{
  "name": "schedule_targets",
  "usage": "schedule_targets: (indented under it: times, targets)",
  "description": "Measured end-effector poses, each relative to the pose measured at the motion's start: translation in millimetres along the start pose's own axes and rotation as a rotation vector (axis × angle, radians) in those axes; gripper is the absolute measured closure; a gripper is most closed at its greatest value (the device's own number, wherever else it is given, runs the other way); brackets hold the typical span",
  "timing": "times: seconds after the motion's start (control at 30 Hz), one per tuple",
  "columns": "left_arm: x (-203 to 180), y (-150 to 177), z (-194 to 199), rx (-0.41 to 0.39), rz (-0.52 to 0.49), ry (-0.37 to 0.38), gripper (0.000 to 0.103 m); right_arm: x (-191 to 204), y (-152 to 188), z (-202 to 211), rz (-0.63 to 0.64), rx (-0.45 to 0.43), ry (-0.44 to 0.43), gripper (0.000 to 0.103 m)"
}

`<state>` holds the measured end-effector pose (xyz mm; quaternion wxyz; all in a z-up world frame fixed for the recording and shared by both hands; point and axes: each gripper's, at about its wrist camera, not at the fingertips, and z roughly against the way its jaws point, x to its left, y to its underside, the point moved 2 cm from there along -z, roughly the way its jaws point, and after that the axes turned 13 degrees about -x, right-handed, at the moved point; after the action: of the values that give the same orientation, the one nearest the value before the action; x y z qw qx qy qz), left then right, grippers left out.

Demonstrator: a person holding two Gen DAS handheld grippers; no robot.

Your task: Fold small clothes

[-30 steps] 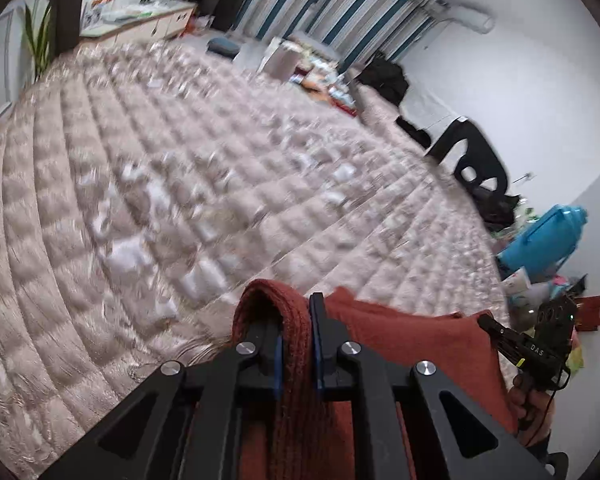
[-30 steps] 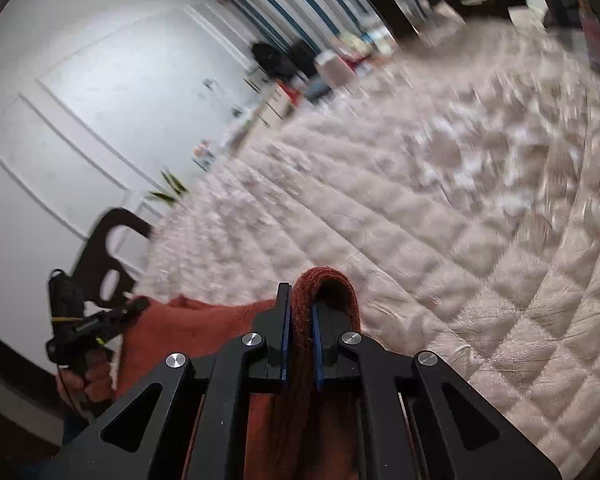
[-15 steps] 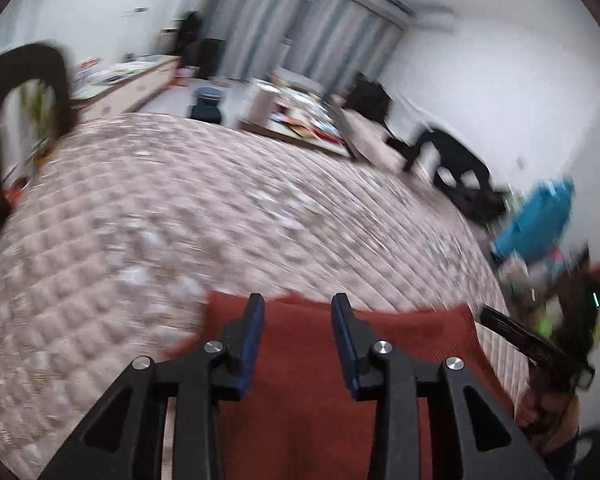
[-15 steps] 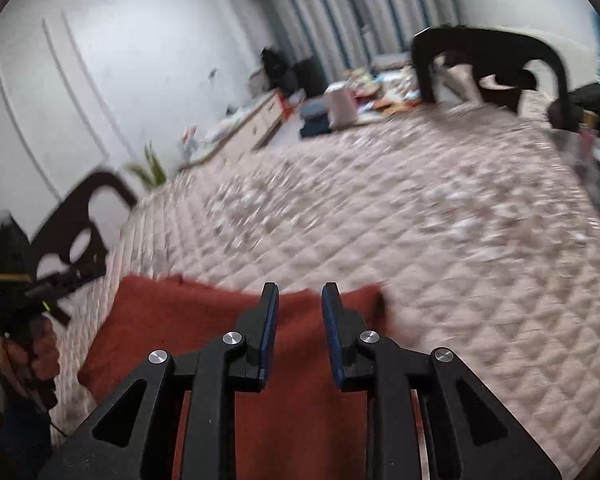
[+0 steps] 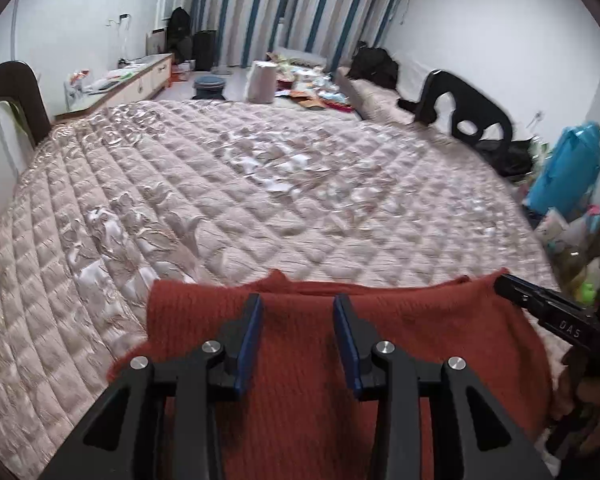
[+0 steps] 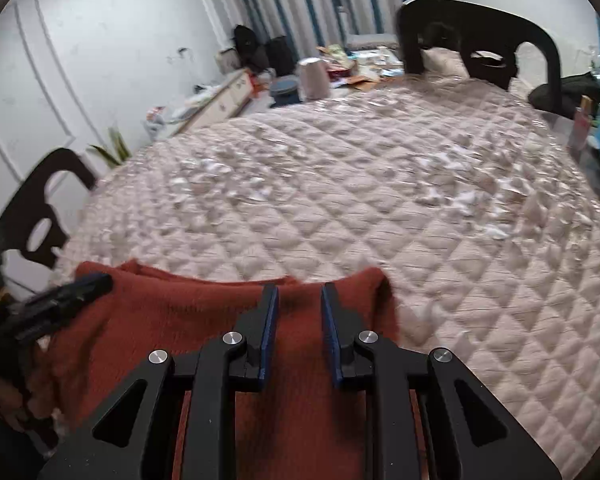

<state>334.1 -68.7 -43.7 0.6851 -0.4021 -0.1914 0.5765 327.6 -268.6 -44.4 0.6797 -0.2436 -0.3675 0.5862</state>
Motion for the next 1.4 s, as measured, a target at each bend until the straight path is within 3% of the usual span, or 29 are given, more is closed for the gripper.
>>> schedule_targets:
  times: [0.07,0.17,0.3,0.43,0.6,0.7,0.77,0.9,1.07,1.13,1.23,1.4]
  targets:
    - [6,4,-15,0.035,0.010,-0.003,0.064,-10,4,-12,-0.005,0.036,0.021,0.082]
    - [4,2,-5,0.026,0.020,0.004,0.064,-25,2,-7,-0.087,0.003,-0.003,0.082]
    - [-7,7,22,-0.006,0.001,0.042,0.064,-20,5,27,-0.052,-0.068,0.010,0.081]
    - [-12,22,56,-0.048,-0.037,0.079,0.064,-5,25,64,-0.011,-0.098,-0.031,0.081]
    - [6,44,70,-0.056,-0.061,0.036,0.060,-7,55,76,0.052,-0.055,0.006,0.081]
    - [15,50,76,-0.052,-0.040,0.031,0.060,-22,59,71,-0.024,-0.040,-0.015,0.082]
    - [13,53,95,-0.089,-0.046,0.046,0.060,-13,55,83,0.014,-0.073,0.001,0.082]
    - [8,69,125,-0.132,-0.049,0.075,0.060,13,60,112,0.070,-0.123,-0.072,0.082]
    - [-3,97,109,-0.061,-0.077,0.075,0.060,54,86,110,0.167,-0.088,-0.132,0.082]
    - [-7,99,108,-0.070,-0.099,0.053,0.060,61,95,94,0.212,-0.048,-0.108,0.082]
    - [-14,95,122,-0.093,-0.099,0.064,0.060,64,91,96,0.194,-0.065,-0.094,0.082]
    - [-35,95,116,-0.093,-0.108,0.105,0.060,86,91,101,0.223,-0.113,-0.156,0.082]
